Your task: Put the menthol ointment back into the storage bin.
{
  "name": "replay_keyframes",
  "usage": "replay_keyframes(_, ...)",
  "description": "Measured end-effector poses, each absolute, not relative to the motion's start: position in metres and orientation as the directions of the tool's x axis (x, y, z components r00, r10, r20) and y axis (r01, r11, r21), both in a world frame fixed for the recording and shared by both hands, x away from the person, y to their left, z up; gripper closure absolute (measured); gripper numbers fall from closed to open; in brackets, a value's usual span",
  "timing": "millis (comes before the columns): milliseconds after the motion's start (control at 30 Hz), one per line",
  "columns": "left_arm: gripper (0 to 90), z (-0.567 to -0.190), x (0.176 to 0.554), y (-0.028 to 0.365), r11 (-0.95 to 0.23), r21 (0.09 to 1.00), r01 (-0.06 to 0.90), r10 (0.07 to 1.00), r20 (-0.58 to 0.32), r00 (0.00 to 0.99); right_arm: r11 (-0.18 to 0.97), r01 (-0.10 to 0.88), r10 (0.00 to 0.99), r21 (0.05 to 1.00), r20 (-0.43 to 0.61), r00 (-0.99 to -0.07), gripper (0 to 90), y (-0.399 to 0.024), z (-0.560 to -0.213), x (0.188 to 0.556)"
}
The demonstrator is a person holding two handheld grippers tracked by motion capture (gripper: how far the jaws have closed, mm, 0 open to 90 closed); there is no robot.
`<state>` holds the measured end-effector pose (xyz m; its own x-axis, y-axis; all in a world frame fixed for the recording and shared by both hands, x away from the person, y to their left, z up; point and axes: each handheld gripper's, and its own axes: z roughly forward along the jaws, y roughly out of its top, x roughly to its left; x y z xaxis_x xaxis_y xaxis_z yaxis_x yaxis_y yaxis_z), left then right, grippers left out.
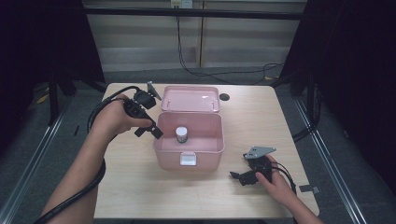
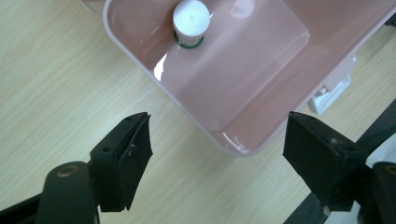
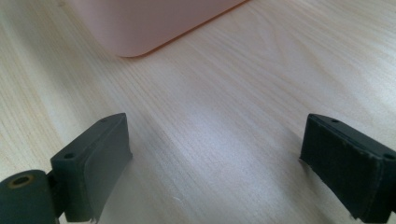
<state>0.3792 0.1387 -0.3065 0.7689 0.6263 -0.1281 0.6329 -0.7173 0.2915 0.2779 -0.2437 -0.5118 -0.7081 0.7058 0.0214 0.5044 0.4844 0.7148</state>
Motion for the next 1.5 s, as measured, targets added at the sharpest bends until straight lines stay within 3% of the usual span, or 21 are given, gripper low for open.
replay_keyframes(600,23.1,-0.330,0.367,0.183,-0.677,0.296,0.674,0.665,-0.146,0.732,0.486,0.503,0.705,0.715,0.020,-0.709,7.6,-0.244,-0.512,0.278)
replay_keyframes(1100,23.3,-0.383,0.358,0.197,-0.656,0.317,0.685,0.670,-0.174,0.722,0.486,0.505,0.705,0.713,0.022,-0.709,7.6,-0.244,-0.512,0.278)
replay_keyframes(1500,23.4,-0.429,0.350,0.204,-0.617,0.389,0.684,0.676,-0.182,0.714,0.486,0.505,0.705,0.713,0.022,-0.709,7.6,-0.244,-0.512,0.278)
